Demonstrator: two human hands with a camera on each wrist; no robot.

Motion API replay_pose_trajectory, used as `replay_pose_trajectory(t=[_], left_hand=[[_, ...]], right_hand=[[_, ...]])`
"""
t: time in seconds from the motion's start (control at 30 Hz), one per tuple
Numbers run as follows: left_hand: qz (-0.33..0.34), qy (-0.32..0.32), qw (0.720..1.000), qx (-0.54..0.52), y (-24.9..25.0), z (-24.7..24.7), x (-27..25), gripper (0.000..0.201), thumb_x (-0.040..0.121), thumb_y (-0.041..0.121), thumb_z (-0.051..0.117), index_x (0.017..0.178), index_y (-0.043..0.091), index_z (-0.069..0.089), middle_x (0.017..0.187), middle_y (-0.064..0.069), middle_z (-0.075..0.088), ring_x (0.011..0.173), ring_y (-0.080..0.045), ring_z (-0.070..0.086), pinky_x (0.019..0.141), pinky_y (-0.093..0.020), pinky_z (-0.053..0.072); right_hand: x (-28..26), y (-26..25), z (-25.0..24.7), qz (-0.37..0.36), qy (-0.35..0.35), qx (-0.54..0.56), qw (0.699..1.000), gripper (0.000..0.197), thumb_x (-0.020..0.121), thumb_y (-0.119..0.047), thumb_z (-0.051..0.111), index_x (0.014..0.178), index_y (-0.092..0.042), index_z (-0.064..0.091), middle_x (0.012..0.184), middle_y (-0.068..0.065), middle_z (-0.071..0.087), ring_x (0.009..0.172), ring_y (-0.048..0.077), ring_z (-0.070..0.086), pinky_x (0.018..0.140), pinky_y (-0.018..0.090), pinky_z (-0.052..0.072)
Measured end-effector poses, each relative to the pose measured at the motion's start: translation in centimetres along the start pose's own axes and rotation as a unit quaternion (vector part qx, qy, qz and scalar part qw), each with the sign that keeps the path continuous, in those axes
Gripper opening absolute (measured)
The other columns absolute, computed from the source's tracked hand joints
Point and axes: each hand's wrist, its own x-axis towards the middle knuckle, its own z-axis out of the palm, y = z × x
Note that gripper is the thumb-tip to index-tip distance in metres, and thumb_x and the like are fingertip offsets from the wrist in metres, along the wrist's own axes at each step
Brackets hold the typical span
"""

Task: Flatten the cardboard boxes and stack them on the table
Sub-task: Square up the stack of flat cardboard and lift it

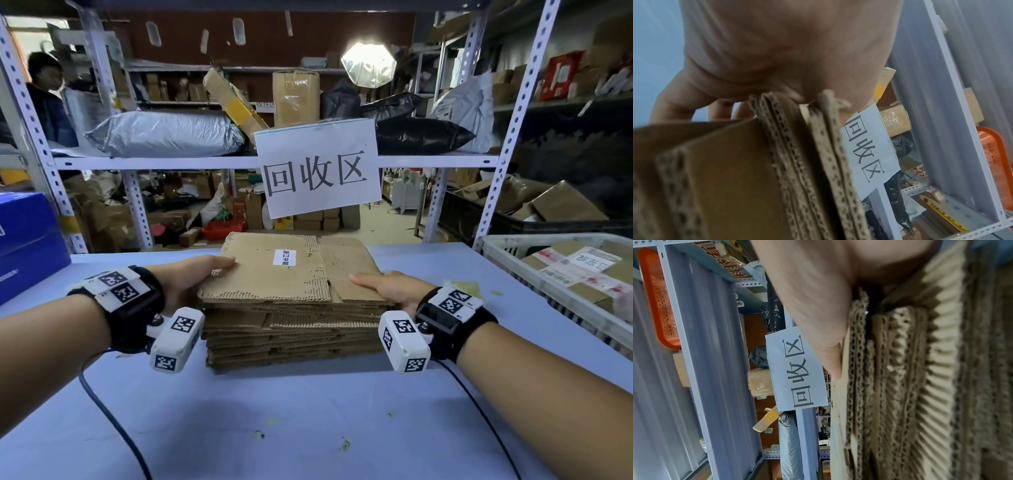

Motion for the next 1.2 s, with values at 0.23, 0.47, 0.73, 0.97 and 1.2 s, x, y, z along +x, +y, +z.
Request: replay_pose_trajectory(t=[0.23, 0.47, 0.73, 0.97, 1.2], left_hand=[[0.012, -0.035, 0.998, -0.043, 0.4, 0.9, 0.3, 0.049, 0.089, 0.055, 0.067, 0.109, 0.01, 0.071, 0.111, -0.018, 0.076, 0.082, -0.03, 0.075, 0.088, -0.044, 0.058], [0.063, -0.089, 0.994, 0.028, 0.9, 1.2, -0.8, 0.065, 0.077, 0.047, 0.076, 0.131, 0.012, 0.065, 0.128, -0.019, 0.07, 0.126, -0.039, 0.061, 0.114, -0.055, 0.04], [0.166, -0.135, 0.977, -0.01, 2.1, 1.2, -0.8, 0.053, 0.085, 0.022, 0.074, 0.135, 0.011, 0.06, 0.125, -0.015, 0.072, 0.104, -0.029, 0.074, 0.08, -0.038, 0.064], [0.341, -0.138, 0.93, -0.016, 3.3, 0.8, 0.0, 0.101, 0.064, -0.011, 0.073, 0.152, 0.026, 0.038, 0.139, -0.007, 0.065, 0.127, -0.027, 0.063, 0.096, -0.038, 0.058], [0.284, -0.138, 0.948, 0.033, 0.6, 1.5, 2.8, 0.076, 0.07, -0.003, 0.084, 0.137, 0.02, 0.056, 0.127, 0.001, 0.073, 0.12, -0.022, 0.067, 0.085, -0.027, 0.06]], right_hand=[[-0.3, 0.7, -1.9, -0.006, 0.013, 0.02, 1.0, 0.072, 0.086, -0.032, 0.078, 0.139, 0.003, 0.046, 0.103, 0.022, 0.072, 0.07, 0.029, 0.075, 0.055, 0.037, 0.059], [-0.7, 1.8, -2.4, -0.06, -0.016, 0.087, 0.994, 0.046, 0.093, -0.028, 0.069, 0.129, -0.002, 0.057, 0.102, 0.016, 0.076, 0.083, 0.027, 0.076, 0.063, 0.033, 0.061], [-1.3, -0.2, -3.5, -0.085, -0.001, 0.084, 0.993, 0.067, 0.066, -0.045, 0.082, 0.118, -0.007, 0.066, 0.105, 0.014, 0.076, 0.094, 0.028, 0.075, 0.08, 0.041, 0.061], [-1.1, -3.2, -4.0, -0.279, 0.014, 0.099, 0.955, 0.082, 0.065, 0.004, 0.083, 0.139, -0.007, 0.05, 0.126, 0.013, 0.069, 0.113, 0.025, 0.069, 0.092, 0.04, 0.057], [0.9, -0.6, -3.1, -0.258, -0.013, 0.007, 0.966, 0.074, 0.075, 0.011, 0.078, 0.139, -0.015, 0.05, 0.127, 0.005, 0.069, 0.12, 0.019, 0.064, 0.101, 0.038, 0.053]])
